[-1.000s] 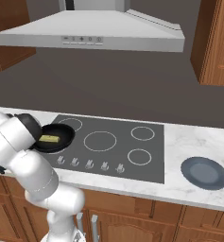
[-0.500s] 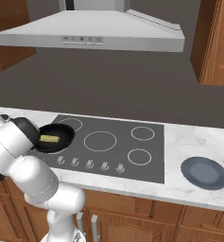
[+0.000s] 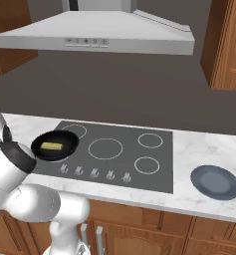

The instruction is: Pick up the butter stick and place it in the pan. Then turn on the burner for the pan.

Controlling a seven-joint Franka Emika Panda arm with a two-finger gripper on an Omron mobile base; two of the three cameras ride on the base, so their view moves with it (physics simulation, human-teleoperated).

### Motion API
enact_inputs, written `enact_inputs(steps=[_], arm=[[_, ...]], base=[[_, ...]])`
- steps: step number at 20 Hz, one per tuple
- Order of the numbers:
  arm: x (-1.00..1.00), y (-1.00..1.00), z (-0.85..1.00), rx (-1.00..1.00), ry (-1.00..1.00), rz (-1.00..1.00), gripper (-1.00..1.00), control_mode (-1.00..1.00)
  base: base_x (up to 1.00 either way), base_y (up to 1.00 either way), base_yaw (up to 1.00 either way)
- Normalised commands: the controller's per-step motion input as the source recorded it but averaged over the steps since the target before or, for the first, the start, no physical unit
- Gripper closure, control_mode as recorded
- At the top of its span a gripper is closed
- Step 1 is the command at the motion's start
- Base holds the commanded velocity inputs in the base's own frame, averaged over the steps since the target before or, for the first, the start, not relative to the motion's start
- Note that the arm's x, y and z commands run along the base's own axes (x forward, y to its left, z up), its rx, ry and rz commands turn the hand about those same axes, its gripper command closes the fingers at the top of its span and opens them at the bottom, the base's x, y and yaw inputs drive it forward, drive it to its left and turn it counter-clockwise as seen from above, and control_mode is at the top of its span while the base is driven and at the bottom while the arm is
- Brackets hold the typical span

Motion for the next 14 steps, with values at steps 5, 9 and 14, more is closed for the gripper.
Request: enact_inputs(steps=[5, 9, 14], arm=[[-0.37, -0.01, 0.2, 0.0, 0.0, 0.0, -1.0, -1.0], [-0.36, -0.05, 0.05, 0.0, 0.0, 0.0, -1.0, -1.0], [-0.49, -0.35, 0.12, 0.0, -0.04, 0.05, -1.0, -1.0]], base=[[0.0, 0.0, 0.0], [0.0, 0.0, 0.0], [0.0, 0.0, 0.0]])
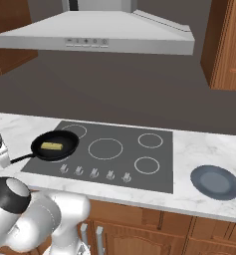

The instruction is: Pick up the butter stick and place it in the pan. Then turn on the burner for the pan.

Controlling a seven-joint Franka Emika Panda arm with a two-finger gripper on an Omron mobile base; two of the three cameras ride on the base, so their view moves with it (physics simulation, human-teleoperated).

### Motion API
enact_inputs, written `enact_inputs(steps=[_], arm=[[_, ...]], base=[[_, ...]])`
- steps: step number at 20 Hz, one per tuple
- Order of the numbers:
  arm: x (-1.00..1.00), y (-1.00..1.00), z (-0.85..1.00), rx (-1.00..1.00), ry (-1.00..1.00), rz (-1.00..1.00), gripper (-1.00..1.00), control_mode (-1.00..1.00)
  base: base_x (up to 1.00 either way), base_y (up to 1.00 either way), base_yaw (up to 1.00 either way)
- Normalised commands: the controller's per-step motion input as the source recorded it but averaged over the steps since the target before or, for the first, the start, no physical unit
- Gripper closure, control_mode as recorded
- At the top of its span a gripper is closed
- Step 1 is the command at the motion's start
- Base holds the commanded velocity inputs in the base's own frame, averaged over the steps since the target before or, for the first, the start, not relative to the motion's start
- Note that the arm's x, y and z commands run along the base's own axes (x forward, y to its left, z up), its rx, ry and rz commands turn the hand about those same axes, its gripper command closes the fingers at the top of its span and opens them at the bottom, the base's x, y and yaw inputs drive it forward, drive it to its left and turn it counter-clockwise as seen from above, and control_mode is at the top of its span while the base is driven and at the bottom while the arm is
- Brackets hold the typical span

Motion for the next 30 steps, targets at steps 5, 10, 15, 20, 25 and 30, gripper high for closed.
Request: enact_inputs(steps=[5, 10, 15, 20, 25, 30], arm=[[-0.64, -0.69, 0.24, 0.0, -0.09, 0.19, -1.0, -1.0], [-0.39, -0.76, 0.23, 0.0, -0.07, 0.23, -1.0, -1.0], [-0.14, -0.88, 0.13, 0.0, -0.08, 0.25, -1.0, -1.0], [-0.07, -0.77, 0.03, 0.0, -0.05, 0.16, -1.0, -1.0], [-0.05, -0.29, 0.0, -0.01, -0.01, 0.0, -1.0, -1.0], [0.01, -0.22, -0.06, 0.0, 0.02, -0.01, -1.0, -1.0]], base=[[0.0, 0.0, 0.0], [0.0, 0.0, 0.0], [0.0, 0.0, 0.0], [0.0, 0.0, 0.0], [0.0, 0.0, 0.0], [0.0, 0.0, 0.0]])
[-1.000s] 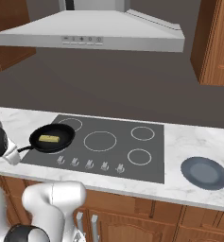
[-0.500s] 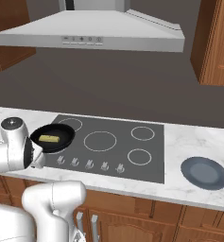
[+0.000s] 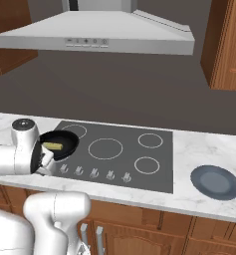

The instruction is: Pick up the butter stick and place it in the pan. Then turn on the burner for the pan.

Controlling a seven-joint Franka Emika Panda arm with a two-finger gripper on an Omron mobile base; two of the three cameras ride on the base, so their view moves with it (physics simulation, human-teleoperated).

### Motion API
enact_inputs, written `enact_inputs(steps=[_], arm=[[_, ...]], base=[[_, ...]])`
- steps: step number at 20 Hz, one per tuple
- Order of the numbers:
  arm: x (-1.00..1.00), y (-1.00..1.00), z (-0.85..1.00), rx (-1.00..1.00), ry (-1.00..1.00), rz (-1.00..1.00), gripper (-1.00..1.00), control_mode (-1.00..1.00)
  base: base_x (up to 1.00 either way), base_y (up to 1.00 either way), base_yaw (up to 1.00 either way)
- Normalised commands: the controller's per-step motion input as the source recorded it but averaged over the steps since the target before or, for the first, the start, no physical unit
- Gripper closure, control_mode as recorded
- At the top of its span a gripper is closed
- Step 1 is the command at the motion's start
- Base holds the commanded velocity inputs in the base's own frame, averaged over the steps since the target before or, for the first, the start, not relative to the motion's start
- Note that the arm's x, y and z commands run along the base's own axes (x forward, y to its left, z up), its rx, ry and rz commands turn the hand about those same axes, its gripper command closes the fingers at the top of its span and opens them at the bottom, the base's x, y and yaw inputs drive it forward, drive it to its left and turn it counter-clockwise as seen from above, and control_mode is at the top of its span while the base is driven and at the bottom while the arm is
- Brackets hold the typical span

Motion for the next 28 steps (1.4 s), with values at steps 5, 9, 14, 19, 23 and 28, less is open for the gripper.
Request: enact_inputs(steps=[5, 9, 14, 19, 23, 28], arm=[[0.06, -0.39, -0.29, -0.01, 0.07, 0.0, -1.0, -1.0], [0.09, -0.41, -0.33, 0.0, 0.08, 0.0, -1.0, -1.0], [0.27, -0.13, -0.21, -0.04, 0.07, 0.0, -1.0, -1.0], [0.59, 0.06, -0.01, -0.07, 0.03, 0.0, -1.0, -1.0], [0.54, 0.13, -0.02, -0.07, 0.03, 0.0, -1.0, -1.0], [0.37, 0.26, 0.0, -0.04, 0.03, 0.0, -1.0, -1.0]], base=[[0.0, 0.0, 0.0], [0.0, 0.0, 0.0], [0.0, 0.0, 0.0], [0.0, 0.0, 0.0], [0.0, 0.0, 0.0], [0.0, 0.0, 0.0]])
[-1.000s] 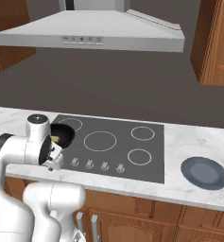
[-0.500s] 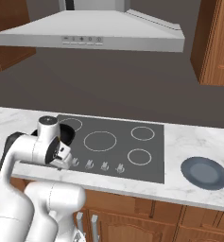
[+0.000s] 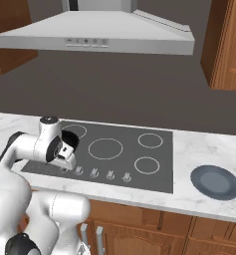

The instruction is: Pick up the butter stick and place it in the pan. Then turn on the burner for the pan.

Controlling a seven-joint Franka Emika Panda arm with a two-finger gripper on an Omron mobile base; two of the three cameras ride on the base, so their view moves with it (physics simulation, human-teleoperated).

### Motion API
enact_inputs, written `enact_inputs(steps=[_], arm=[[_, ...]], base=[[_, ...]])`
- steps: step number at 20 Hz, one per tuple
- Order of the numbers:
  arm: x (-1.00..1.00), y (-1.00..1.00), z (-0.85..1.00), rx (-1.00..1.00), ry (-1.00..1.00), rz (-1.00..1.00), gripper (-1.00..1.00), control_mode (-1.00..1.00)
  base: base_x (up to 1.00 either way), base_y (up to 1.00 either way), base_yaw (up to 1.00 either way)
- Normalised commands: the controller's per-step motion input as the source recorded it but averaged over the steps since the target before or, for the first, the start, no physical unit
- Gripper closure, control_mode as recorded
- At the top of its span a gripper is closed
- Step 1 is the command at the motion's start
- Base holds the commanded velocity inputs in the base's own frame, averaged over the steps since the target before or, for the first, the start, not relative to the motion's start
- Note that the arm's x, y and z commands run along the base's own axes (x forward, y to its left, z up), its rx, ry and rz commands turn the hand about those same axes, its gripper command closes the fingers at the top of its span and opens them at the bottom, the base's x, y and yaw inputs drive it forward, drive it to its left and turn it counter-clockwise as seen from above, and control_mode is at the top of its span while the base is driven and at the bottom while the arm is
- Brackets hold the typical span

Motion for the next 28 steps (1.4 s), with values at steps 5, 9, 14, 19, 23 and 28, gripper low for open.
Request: enact_inputs(steps=[5, 9, 14, 19, 23, 28], arm=[[0.12, 0.17, -0.06, -0.05, 0.02, 0.01, -1.0, -1.0], [-0.16, 0.0, -0.1, -0.06, 0.0, 0.02, -1.0, -1.0], [-0.24, 0.0, -0.08, -0.07, 0.0, 0.02, -1.0, -1.0], [-0.15, -0.03, -0.03, -0.05, -0.05, 0.02, -1.0, -1.0], [-0.01, -0.17, 0.0, -0.02, -0.1, 0.02, -1.0, -1.0], [0.0, -0.25, 0.0, 0.0, -0.09, 0.04, -1.0, -1.0]], base=[[0.0, 0.0, 0.0], [0.0, 0.0, 0.0], [0.0, 0.0, 0.0], [0.0, 0.0, 0.0], [0.0, 0.0, 0.0], [0.0, 0.0, 0.0]])
